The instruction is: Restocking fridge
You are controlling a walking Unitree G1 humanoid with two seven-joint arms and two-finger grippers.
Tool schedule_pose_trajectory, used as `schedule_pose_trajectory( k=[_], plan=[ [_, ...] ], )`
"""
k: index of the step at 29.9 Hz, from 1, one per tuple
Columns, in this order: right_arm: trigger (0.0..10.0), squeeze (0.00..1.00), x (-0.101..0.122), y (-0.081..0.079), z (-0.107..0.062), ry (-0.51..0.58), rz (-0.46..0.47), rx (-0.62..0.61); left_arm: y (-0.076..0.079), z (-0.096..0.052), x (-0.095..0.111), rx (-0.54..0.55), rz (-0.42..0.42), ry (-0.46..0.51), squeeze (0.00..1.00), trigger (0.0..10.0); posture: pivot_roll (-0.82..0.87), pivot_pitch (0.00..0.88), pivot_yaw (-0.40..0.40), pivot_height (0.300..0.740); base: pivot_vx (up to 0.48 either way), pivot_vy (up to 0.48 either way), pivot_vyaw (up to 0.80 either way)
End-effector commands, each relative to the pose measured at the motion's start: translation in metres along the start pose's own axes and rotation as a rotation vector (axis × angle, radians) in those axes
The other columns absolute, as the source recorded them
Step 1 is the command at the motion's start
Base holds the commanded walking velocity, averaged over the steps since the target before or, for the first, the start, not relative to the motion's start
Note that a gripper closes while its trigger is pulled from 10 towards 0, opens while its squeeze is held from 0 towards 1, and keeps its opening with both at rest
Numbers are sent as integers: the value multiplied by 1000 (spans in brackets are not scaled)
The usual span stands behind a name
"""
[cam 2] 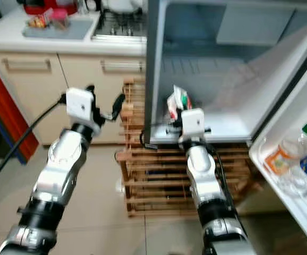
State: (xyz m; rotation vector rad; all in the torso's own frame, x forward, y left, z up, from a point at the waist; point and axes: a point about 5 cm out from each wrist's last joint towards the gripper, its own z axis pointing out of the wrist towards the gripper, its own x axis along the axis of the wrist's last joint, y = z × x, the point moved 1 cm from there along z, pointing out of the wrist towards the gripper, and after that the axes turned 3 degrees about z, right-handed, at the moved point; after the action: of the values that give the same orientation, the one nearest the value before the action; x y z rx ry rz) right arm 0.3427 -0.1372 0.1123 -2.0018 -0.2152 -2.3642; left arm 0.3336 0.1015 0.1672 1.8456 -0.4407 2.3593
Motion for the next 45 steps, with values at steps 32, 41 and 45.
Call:
schedule_pose_trajectory(
  k=[32, 41, 45],
  plan=[
    [10000, 0, 91, -55, 76, 210, 53, 85, 28, -52, -43, -397, 153, -272, 0, 10000, 49, 0, -71, 740, 20, -23, 0],
    [10000, 0, 111, -55, 96, 174, 14, -7, 19, -78, -36, -387, 146, -306, 0, 10000, 144, 0, -79, 740, 0, 0, 0],
    [10000, 0, 112, -51, 100, 133, 48, -53, 17, -91, -26, -369, 123, -288, 0, 10000, 175, 0, -80, 740, 0, 0, 0]
  ],
)
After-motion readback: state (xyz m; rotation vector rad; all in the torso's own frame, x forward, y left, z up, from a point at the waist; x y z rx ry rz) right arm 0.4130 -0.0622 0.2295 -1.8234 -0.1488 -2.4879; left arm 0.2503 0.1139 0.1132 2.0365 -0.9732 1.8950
